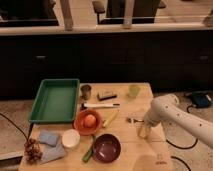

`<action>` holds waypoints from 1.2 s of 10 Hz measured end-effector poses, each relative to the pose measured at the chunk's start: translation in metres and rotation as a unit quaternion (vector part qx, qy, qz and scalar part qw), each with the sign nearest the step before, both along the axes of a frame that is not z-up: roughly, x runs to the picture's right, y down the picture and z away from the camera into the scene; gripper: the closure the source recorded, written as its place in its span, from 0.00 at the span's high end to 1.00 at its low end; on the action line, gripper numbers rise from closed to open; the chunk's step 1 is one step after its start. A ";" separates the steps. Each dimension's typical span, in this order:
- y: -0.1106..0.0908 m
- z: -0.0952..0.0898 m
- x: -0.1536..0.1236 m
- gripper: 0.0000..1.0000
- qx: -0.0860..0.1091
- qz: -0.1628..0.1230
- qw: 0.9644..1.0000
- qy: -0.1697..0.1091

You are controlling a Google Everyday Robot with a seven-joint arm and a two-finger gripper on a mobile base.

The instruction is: Place fork in purple bowl

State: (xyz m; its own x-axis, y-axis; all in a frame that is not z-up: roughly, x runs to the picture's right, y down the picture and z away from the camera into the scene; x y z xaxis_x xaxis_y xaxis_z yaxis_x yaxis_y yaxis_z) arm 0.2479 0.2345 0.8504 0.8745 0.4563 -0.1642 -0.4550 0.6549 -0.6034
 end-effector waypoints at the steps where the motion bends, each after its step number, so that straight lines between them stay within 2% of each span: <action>1: -0.002 -0.001 0.000 0.29 0.001 0.001 1.000 0.000; 3: -0.007 -0.004 0.002 0.12 0.003 0.002 1.000 0.001; 4: -0.002 -0.008 0.001 0.02 -0.003 -0.002 1.000 -0.001; 7: -0.003 -0.009 0.001 0.00 -0.005 -0.003 1.000 -0.003; 9: -0.005 -0.002 -0.008 0.00 -0.011 -0.035 0.999 -0.018; 12: -0.007 -0.006 -0.011 0.00 -0.010 -0.039 0.999 -0.023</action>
